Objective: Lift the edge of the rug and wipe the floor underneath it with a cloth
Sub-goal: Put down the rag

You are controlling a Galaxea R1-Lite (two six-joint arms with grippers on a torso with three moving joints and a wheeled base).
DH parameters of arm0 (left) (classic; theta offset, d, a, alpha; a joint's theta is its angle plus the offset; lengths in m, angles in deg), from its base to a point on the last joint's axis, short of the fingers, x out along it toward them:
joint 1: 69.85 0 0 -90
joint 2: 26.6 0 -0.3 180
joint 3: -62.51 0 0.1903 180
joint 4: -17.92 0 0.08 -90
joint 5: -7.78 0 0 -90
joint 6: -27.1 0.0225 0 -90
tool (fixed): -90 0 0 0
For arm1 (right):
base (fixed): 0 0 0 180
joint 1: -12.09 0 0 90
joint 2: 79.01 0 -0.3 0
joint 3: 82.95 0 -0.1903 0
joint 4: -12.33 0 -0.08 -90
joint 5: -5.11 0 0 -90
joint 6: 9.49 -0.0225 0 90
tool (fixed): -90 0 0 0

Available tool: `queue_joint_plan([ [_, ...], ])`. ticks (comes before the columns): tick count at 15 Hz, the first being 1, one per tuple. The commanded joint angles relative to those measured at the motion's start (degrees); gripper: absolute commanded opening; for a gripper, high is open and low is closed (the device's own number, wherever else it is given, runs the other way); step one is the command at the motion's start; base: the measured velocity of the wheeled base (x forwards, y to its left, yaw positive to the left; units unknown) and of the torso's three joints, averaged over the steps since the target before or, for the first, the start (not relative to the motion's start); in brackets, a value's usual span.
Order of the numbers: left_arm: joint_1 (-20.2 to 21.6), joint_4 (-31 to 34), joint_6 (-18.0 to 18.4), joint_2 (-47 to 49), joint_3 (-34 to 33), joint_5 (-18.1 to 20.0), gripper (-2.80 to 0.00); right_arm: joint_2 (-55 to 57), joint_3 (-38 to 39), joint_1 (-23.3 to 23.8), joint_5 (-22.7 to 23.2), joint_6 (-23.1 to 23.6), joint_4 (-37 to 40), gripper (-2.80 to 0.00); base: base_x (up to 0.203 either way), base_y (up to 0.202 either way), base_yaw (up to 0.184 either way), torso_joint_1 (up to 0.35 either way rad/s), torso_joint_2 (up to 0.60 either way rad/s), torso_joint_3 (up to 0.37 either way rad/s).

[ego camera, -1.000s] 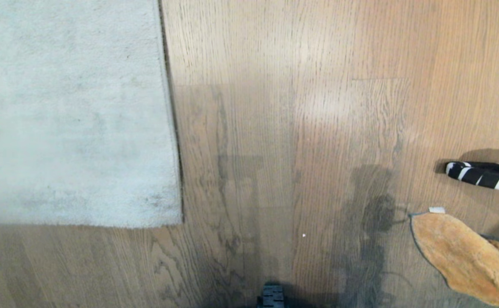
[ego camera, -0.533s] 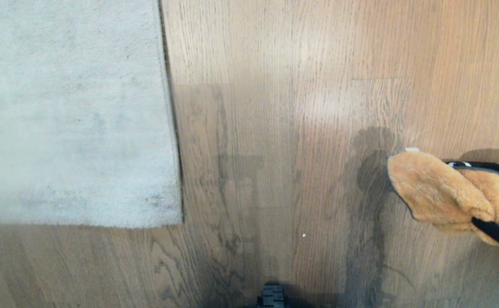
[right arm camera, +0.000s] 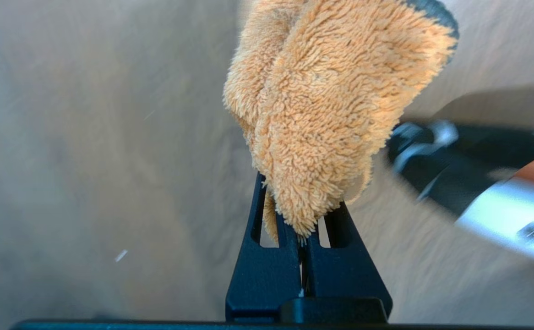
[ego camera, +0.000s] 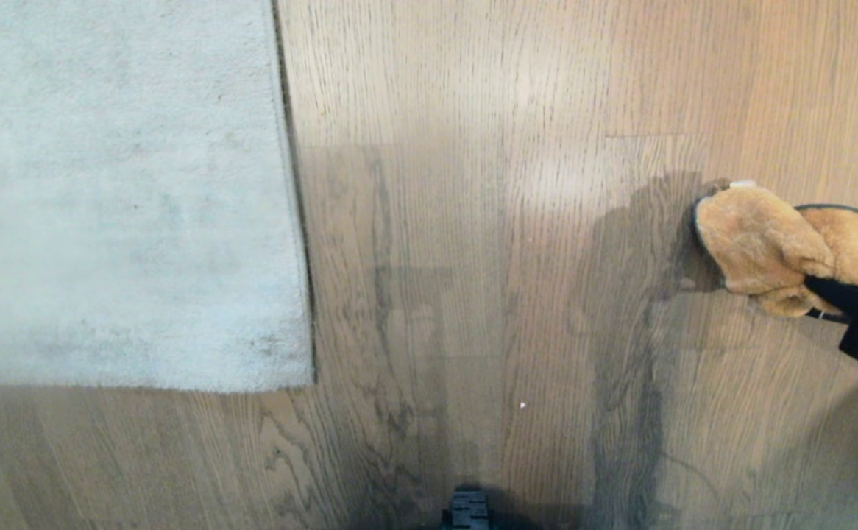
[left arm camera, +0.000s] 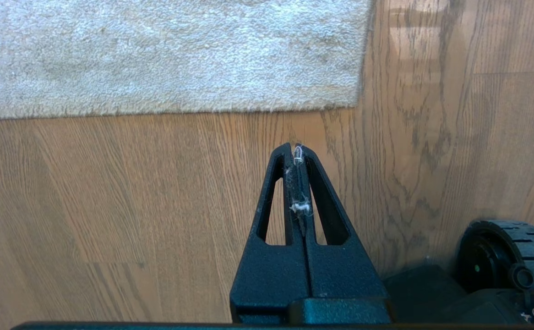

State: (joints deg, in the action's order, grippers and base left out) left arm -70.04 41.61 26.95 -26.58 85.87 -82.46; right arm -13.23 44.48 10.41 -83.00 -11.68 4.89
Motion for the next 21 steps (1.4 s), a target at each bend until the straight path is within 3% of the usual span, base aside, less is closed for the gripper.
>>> queue_joint_plan([
  [1,0.0,0.0,0.0,0.0,0.0,0.0,-2.8,4.1,-2.6,2.6,0.0,0.4,-0.9,-2.8,0.0,0.0,0.0,0.0,0.0,0.0],
  [7,0.0,0.0,0.0,0.0,0.0,0.0,-2.8,10.6,-11.8,3.9,-0.1,0.2,-2.8,-2.8,0.0,0.0,0.0,0.0,0.0,0.0],
  [11,0.0,0.0,0.0,0.0,0.0,0.0,-2.8,16.0,-18.1,3.9,-5.5,0.3,-5.9,-2.8,0.0,0.0,0.0,0.0,0.0,0.0],
  [12,0.0,0.0,0.0,0.0,0.0,0.0,-2.8,16.4,-18.6,3.9,-5.7,0.3,-6.0,0.0,0.0,0.0,0.0,0.0,0.0,0.0],
  [18,0.0,0.0,0.0,0.0,0.0,0.0,-2.8,18.2,-18.1,4.2,-6.2,0.1,-11.3,0.0,0.0,0.0,0.0,0.0,0.0,0.0],
  [21,0.0,0.0,0.0,0.0,0.0,0.0,-2.8,17.0,-13.8,4.2,-6.2,0.2,-13.0,0.0,0.0,0.0,0.0,0.0,0.0,0.0],
])
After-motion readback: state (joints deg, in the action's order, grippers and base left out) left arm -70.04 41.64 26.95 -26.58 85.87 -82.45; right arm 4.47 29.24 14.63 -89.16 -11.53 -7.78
